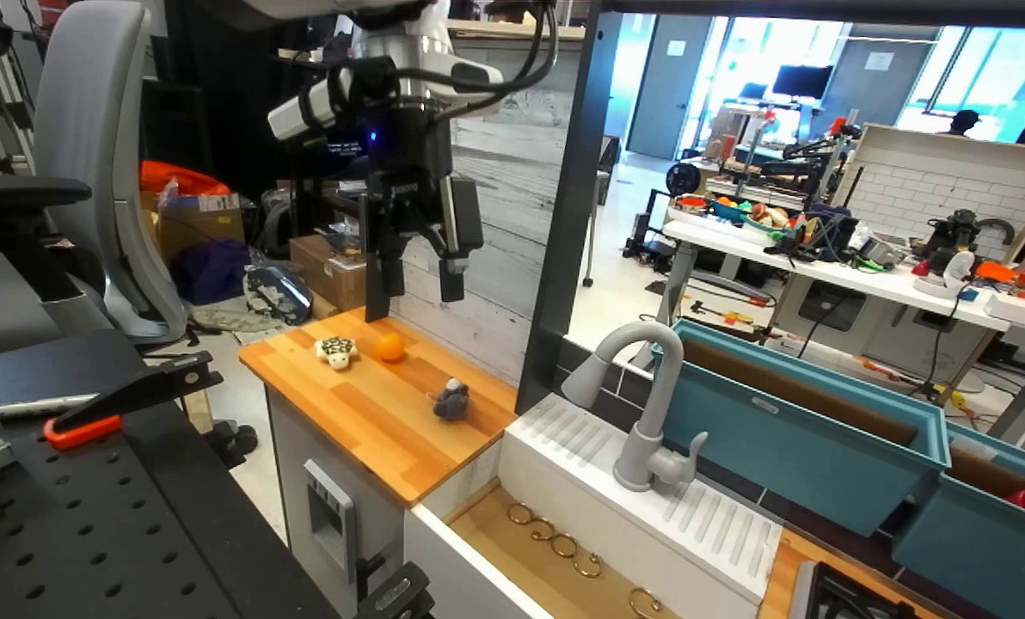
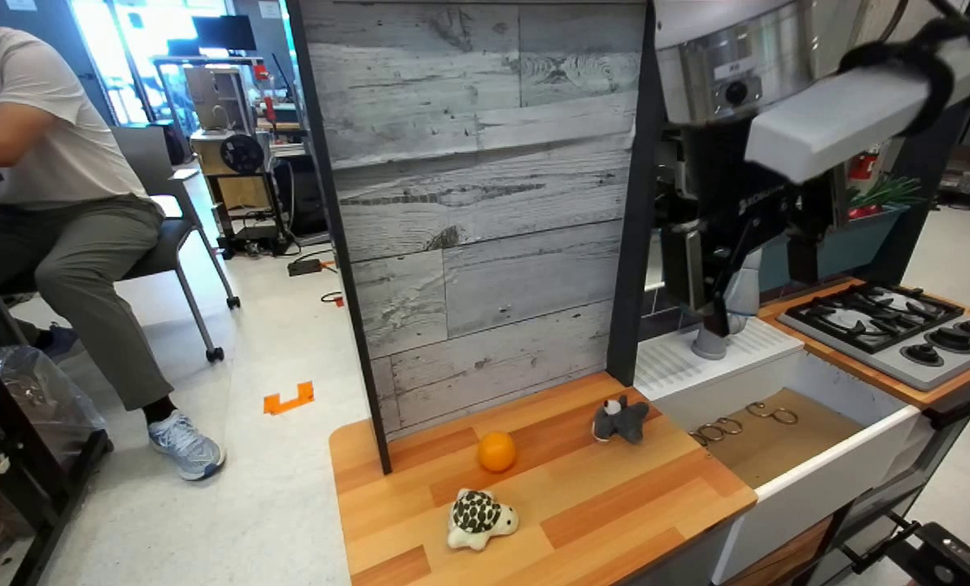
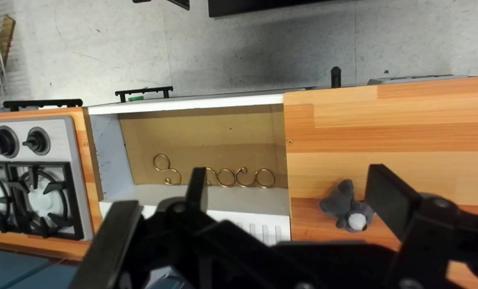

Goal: Move the grey toy forward

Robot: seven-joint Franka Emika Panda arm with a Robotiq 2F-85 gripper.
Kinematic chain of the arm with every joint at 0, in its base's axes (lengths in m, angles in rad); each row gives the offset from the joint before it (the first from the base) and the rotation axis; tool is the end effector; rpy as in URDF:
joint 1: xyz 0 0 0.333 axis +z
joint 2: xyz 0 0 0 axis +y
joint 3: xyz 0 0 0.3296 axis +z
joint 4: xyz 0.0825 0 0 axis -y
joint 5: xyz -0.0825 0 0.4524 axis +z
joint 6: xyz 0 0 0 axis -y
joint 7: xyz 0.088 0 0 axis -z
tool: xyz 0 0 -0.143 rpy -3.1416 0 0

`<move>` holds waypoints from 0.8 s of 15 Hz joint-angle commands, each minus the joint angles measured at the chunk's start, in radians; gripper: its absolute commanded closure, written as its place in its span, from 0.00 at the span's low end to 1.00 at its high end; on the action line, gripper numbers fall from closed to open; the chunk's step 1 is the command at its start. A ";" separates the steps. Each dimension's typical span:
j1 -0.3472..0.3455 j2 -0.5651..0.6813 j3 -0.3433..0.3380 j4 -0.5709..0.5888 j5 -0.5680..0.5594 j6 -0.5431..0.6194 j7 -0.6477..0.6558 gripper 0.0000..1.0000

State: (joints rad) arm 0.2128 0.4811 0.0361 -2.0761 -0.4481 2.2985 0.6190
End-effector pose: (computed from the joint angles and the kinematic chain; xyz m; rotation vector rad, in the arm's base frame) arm 0.5829 0.1281 0.0969 2.7815 -0.0397 -0.1566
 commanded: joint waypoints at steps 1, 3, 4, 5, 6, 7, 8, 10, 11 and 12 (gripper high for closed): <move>0.031 0.128 -0.038 0.092 0.047 0.032 0.017 0.00; 0.041 0.198 -0.058 0.148 0.059 0.045 0.026 0.00; 0.038 0.227 -0.061 0.173 0.074 0.060 0.019 0.00; 0.039 0.261 -0.069 0.206 0.086 0.078 0.018 0.00; 0.042 0.288 -0.076 0.235 0.098 0.091 0.018 0.00; 0.046 0.313 -0.084 0.254 0.101 0.132 0.020 0.00; 0.054 0.333 -0.095 0.266 0.100 0.174 0.022 0.00; 0.069 0.368 -0.108 0.283 0.104 0.268 0.011 0.00; 0.081 0.387 -0.116 0.291 0.102 0.315 0.005 0.00; 0.094 0.406 -0.126 0.300 0.103 0.355 0.000 0.00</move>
State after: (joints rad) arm 0.2551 0.8282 -0.0492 -1.8221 -0.3649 2.5558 0.6375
